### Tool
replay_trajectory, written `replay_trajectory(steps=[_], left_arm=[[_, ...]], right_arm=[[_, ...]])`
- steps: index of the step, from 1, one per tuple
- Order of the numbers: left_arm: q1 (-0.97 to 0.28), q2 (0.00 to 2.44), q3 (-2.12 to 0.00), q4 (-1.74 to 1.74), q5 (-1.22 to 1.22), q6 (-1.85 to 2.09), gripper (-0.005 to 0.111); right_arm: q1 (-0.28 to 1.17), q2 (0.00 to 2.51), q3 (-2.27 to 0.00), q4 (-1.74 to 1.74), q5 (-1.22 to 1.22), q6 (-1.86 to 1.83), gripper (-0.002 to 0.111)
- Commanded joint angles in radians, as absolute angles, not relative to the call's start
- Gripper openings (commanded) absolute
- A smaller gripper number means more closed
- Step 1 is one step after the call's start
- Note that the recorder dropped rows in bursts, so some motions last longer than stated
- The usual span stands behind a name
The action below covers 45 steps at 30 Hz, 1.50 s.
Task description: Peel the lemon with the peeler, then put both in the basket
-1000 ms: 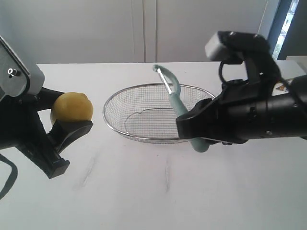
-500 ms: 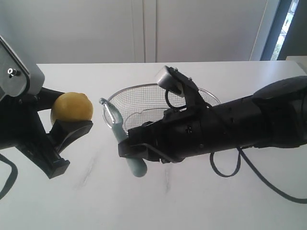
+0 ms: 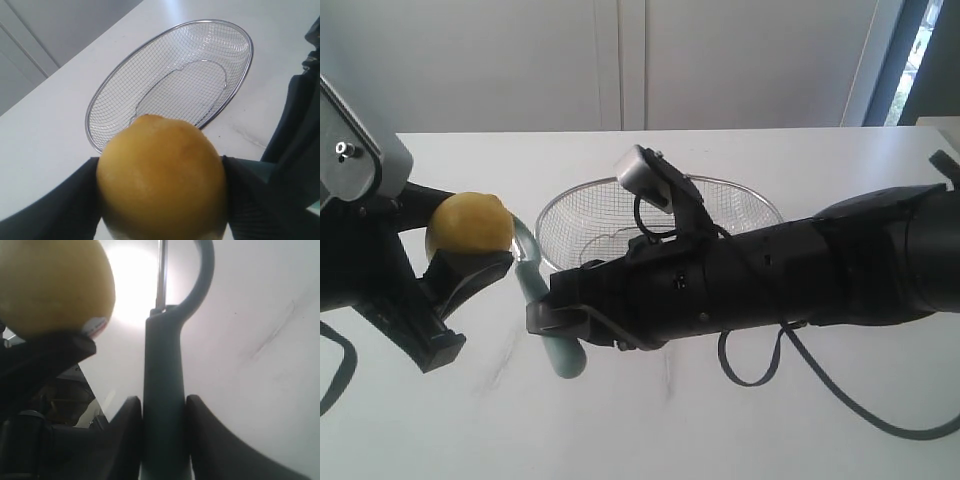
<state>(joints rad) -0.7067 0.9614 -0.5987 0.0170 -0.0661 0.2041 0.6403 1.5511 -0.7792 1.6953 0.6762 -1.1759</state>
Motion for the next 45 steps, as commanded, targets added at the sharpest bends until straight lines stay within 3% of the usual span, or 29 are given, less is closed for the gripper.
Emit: replay_trajectory(steps=[1,33,45], left_arm=[[-0.711,0.955,-0.605,0.016,-0.078,0.196,0.000],[-0.711,0.955,-0.605,0.016,-0.076,0.196,0.000],[-0.711,0.955,-0.605,0.016,-0.078,0.196,0.000]], right_arm=[[0.645,1.545,-0.779,1.719,0.691,-1.207,0.000],[0.645,1.338,-0.779,1.685,0.653,-1.228,0.000],[0.645,1.067,-0.779,1.360,0.650,-1.015,0.000]])
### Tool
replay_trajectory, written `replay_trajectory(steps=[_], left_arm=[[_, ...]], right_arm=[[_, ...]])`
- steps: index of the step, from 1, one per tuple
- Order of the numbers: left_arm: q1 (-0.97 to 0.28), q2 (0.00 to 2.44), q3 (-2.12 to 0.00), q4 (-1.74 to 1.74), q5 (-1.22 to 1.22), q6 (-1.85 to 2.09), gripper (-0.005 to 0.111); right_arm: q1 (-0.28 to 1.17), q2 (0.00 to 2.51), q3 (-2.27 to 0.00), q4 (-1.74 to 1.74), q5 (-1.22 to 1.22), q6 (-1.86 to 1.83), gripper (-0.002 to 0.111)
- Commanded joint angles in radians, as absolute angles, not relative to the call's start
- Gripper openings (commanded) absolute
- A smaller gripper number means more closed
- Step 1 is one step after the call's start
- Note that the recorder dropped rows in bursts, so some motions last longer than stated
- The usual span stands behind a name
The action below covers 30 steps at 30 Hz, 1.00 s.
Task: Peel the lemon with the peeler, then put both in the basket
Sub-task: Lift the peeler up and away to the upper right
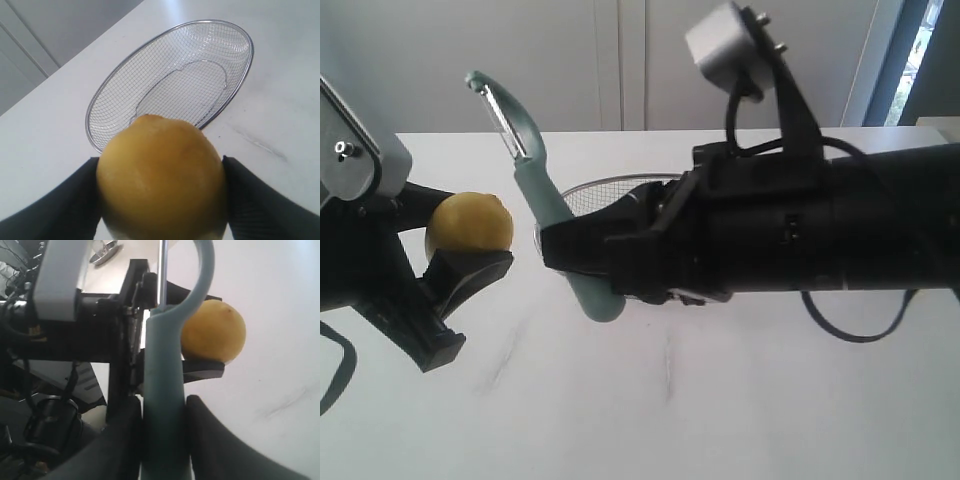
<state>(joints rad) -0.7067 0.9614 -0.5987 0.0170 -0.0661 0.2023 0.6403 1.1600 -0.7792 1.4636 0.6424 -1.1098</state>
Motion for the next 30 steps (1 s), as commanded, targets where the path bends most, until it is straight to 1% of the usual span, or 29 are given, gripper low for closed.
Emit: replay_trajectory(steps=[1,5,10,22,26,30], left_arm=[[-0.711,0.955,-0.605,0.016,-0.078,0.196,0.000],[-0.711,0.955,-0.605,0.016,-0.078,0.196,0.000],[-0.711,0.955,-0.605,0.016,-0.076,0.196,0.000],[-0.711,0.955,-0.605,0.014,-0.057,0.176,0.000],[-0.711,0.955,-0.605,0.009,-0.057,0.172,0.000],[-0.711,0.955,-0.605,0.009,-0.057,0.148,0.000]], right_arm=[[0.645,1.038,-0.779,1.337,0.650,-0.991,0.000],[0.645,0.933,-0.779,1.300,0.609,-0.959,0.000],[0.645,0.873,-0.779,1.288,0.553,-0.959,0.000],[0.645,0.864,-0.779,1.220,0.508,-0.963,0.000],[0.645,0.864,-0.779,1.064,0.477,-0.963,0.000],[0.645,0.873,-0.779,0.984,0.419,-0.957,0.000]])
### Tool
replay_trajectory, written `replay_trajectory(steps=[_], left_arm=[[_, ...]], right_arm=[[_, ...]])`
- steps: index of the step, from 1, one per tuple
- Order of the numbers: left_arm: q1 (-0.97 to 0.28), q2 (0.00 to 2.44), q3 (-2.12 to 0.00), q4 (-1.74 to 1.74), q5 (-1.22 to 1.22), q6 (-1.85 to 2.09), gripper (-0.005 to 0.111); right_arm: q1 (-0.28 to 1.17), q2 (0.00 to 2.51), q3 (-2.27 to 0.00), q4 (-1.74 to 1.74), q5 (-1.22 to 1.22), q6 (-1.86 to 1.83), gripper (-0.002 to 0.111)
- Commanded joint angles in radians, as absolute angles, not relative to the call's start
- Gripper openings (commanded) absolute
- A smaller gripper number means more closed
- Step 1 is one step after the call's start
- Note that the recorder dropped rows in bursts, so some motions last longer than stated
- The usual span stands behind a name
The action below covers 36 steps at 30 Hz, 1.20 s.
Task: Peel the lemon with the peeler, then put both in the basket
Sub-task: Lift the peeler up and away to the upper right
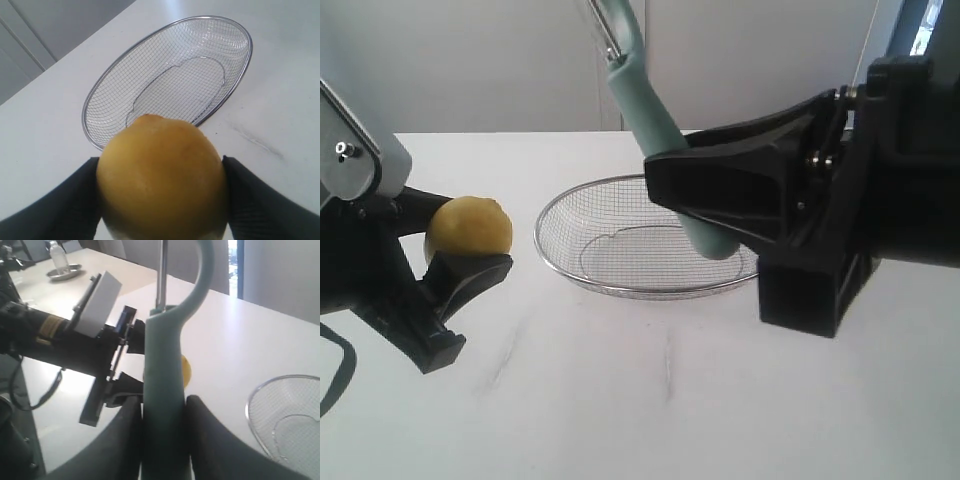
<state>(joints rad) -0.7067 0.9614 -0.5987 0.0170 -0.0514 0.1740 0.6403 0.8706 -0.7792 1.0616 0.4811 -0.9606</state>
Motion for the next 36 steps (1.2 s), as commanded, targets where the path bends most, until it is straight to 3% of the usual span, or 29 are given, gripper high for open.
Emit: replay_trajectory(steps=[1,15,29,36], left_arm=[[-0.711,0.955,-0.605,0.009,-0.057,0.146,0.000],[-0.711,0.955,-0.605,0.009,-0.058,0.146,0.000],[-0.711,0.955,-0.605,0.009,-0.058,0.146,0.000],[-0.711,0.955,-0.605,0.009,-0.058,0.146,0.000]], right_arm=[[0.645,0.877,-0.779,0.982,0.393,-0.952,0.000],[0.645,1.054,-0.779,0.944,-0.236,-0.942,0.000],[0.556,1.382,-0.956,0.982,0.026,-0.942,0.000],[0.496,1.446,-1.024,0.903,0.000,-1.026,0.000]])
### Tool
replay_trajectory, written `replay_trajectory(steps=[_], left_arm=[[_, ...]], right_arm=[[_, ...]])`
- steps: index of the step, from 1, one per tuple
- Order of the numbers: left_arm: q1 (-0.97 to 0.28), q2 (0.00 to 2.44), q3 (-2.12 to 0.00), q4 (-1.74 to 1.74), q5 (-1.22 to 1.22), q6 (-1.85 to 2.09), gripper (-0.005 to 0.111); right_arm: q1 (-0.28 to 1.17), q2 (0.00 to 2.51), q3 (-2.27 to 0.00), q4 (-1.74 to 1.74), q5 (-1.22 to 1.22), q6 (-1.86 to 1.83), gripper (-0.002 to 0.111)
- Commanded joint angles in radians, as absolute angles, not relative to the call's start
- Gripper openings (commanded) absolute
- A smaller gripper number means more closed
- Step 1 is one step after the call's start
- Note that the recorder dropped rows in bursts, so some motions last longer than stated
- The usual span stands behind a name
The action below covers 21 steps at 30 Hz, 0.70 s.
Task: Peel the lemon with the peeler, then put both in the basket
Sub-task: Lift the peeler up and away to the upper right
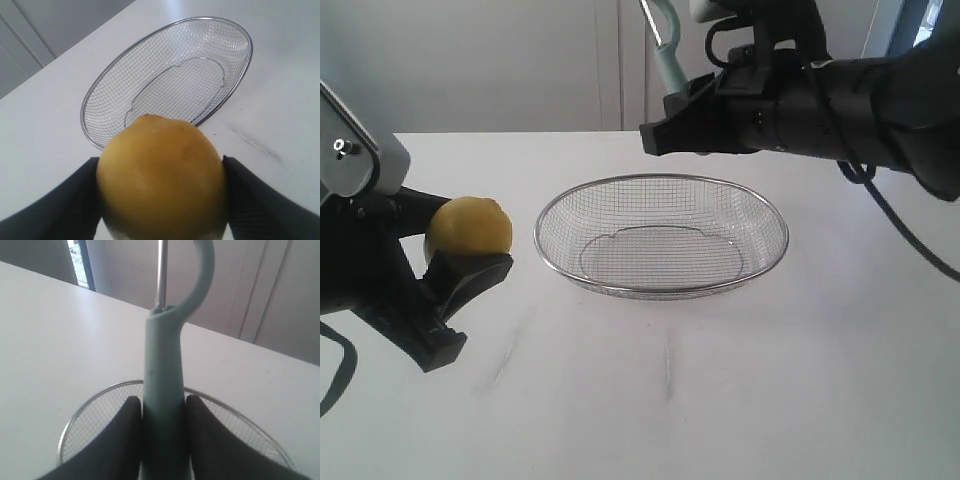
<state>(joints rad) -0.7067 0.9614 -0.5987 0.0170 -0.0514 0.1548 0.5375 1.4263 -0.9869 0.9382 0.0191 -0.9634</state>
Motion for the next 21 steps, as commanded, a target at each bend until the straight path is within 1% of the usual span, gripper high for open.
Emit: replay_trajectory(steps=[1,8,11,14,17,20,21], left_arm=[[-0.711,0.955,-0.605,0.009,-0.058,0.146,0.000],[-0.711,0.955,-0.605,0.009,-0.065,0.146,0.000],[-0.711,0.955,-0.605,0.009,-0.070,0.146,0.000],[-0.711,0.955,-0.605,0.009,-0.074,0.146,0.000],[-0.711,0.955,-0.605,0.009,-0.074,0.146,0.000],[-0.711,0.955,-0.605,0.009,-0.074,0.146,0.000],[-0.711,0.955,-0.605,0.009,-0.074,0.146,0.000]], right_arm=[[0.483,1.453,-1.033,0.903,-0.005,-1.043,0.000],[0.363,1.510,-1.051,0.903,-0.091,-1.149,0.000],[0.333,1.523,-1.051,0.905,-0.136,-1.281,0.000],[0.326,1.532,-1.048,0.944,-0.235,-1.444,0.000],[0.328,1.537,-1.048,1.173,-0.366,-1.748,0.000],[0.330,1.557,-1.061,1.554,-0.579,-2.144,0.000],[0.330,1.564,-1.067,1.628,-0.657,-2.144,0.000]])
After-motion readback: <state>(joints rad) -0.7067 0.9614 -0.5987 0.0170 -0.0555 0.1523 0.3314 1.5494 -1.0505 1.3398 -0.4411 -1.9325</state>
